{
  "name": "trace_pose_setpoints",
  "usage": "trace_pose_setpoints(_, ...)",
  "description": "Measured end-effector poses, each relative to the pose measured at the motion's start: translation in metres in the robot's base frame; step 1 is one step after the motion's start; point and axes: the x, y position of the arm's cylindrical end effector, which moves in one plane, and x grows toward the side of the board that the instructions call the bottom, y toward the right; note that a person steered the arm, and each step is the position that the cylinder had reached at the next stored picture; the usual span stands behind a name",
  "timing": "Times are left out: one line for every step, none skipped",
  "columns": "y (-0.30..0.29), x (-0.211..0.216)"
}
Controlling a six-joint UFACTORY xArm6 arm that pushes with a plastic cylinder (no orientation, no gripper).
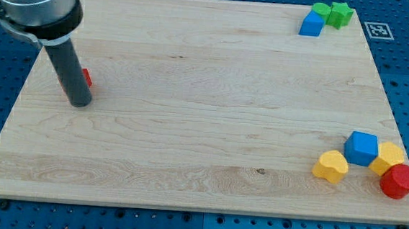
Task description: Place the red star to the center left
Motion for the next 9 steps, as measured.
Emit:
trace_pose_setpoints(-0.015, -0.002)
trace_pose_setpoints(-0.024, -0.003)
trace_pose_setpoints(-0.024, -0.019)
trace_pose_setpoints(-0.024, -0.037)
trace_pose_setpoints(-0.017, -0.013)
trace_pose_setpoints(0.037, 0.045)
trace_pose_setpoints(0.119, 0.083)
trace_pose_setpoints(0.221, 0.111)
trace_pose_setpoints(0.306, 0.14)
